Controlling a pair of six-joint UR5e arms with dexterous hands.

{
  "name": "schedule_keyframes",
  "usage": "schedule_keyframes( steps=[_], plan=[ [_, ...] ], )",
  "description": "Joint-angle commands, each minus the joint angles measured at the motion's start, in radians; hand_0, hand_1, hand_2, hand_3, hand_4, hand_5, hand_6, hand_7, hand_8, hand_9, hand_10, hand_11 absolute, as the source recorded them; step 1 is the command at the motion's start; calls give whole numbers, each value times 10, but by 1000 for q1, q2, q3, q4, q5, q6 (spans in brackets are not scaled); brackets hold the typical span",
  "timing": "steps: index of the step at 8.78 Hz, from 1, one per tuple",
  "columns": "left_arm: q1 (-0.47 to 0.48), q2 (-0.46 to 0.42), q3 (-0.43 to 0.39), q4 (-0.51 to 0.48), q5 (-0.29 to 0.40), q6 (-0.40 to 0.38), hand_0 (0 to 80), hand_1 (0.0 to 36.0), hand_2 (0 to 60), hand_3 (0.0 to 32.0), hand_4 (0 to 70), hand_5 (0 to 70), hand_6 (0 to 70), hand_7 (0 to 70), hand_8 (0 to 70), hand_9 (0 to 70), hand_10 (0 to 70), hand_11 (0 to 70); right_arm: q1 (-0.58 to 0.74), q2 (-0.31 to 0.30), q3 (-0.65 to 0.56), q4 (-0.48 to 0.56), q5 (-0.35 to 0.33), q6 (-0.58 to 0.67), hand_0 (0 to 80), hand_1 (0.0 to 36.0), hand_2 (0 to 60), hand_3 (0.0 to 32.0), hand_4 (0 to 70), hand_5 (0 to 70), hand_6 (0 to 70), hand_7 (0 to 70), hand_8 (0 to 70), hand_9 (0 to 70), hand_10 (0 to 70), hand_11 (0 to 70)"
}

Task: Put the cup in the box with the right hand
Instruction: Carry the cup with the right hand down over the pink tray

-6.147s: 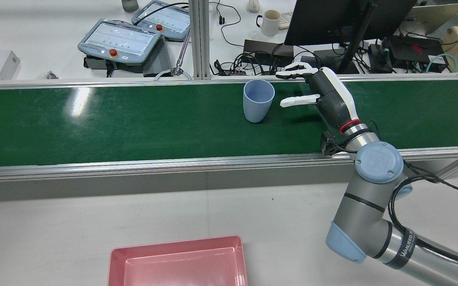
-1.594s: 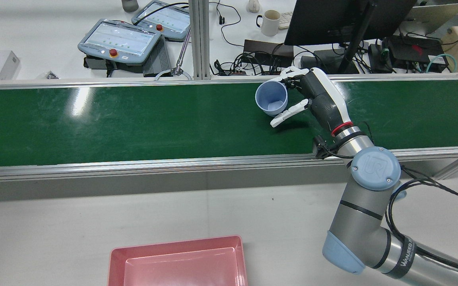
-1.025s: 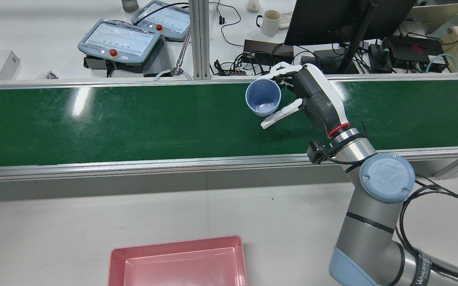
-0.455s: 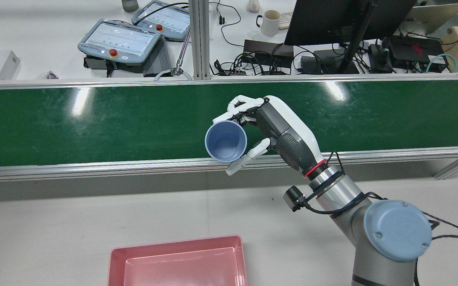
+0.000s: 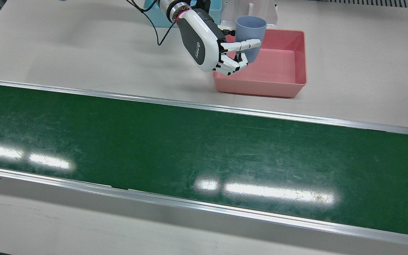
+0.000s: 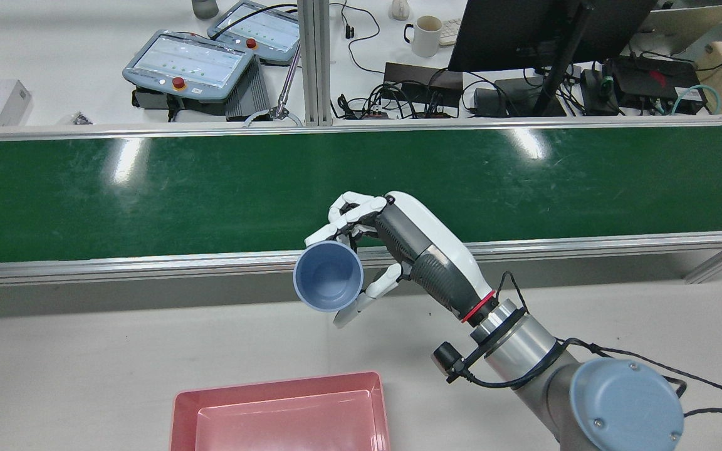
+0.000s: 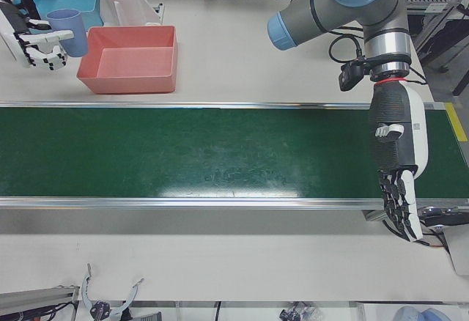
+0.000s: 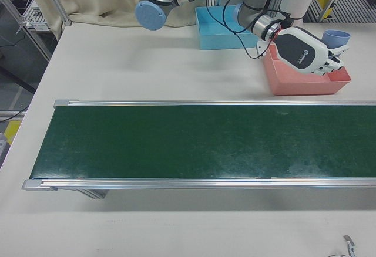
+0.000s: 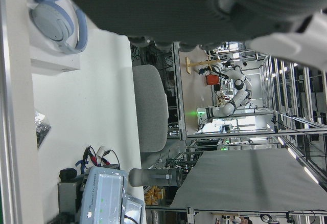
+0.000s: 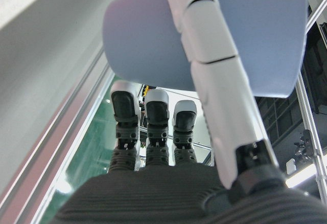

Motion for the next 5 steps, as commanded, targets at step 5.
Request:
schedule_keyframes(
  steps=[5],
  plan=[
    [0,0,1,0,0,0,0,0,0,0,0,0,0,0,0,0,0,0,-139,-38,-29,9,2,-128,800,360,600,0,700,150,309,700,414,626,396,571]
  ],
)
